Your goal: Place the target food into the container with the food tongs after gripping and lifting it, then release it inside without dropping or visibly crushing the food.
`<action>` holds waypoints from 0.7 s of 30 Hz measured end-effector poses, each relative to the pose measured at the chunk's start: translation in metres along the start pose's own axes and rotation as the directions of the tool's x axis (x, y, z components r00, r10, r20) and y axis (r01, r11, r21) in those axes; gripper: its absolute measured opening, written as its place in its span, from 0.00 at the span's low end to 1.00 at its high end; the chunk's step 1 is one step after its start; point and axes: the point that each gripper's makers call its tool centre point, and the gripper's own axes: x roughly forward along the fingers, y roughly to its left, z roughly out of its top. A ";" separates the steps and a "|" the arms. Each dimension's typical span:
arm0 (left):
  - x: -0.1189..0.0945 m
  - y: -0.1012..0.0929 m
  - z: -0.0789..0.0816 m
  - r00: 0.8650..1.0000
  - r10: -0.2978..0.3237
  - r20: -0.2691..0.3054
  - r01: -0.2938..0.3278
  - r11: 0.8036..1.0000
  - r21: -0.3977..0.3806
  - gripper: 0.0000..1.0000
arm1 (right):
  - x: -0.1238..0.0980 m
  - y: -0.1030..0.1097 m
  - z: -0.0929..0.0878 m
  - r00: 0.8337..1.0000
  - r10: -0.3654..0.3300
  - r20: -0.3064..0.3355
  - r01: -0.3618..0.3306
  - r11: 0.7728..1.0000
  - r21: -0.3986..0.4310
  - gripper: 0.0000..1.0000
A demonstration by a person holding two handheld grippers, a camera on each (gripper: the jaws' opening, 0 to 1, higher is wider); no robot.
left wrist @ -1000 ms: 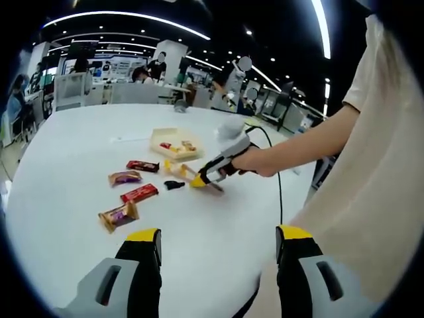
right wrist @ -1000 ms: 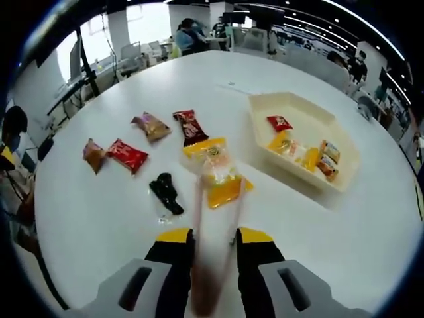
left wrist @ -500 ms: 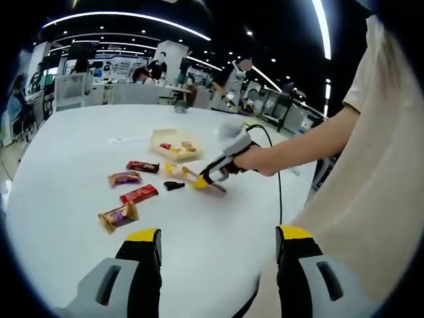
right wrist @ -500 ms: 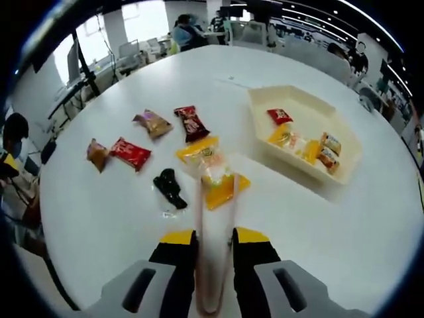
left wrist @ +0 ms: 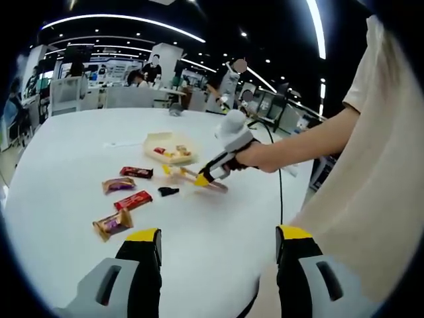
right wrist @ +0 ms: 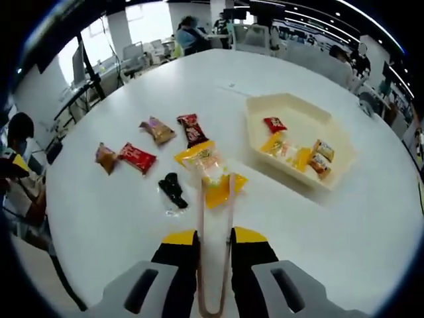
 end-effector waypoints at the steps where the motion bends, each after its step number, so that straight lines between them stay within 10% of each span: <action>1: 0.000 0.000 0.000 1.000 0.000 0.000 0.000 1.000 0.001 0.70 | 0.000 0.000 0.001 1.000 0.000 0.003 0.000 1.000 0.000 0.18; 21: -0.001 -0.003 0.002 1.000 -0.003 0.011 0.003 1.000 0.016 0.70 | -0.025 -0.026 0.043 0.994 -0.040 0.103 0.037 0.999 0.028 0.17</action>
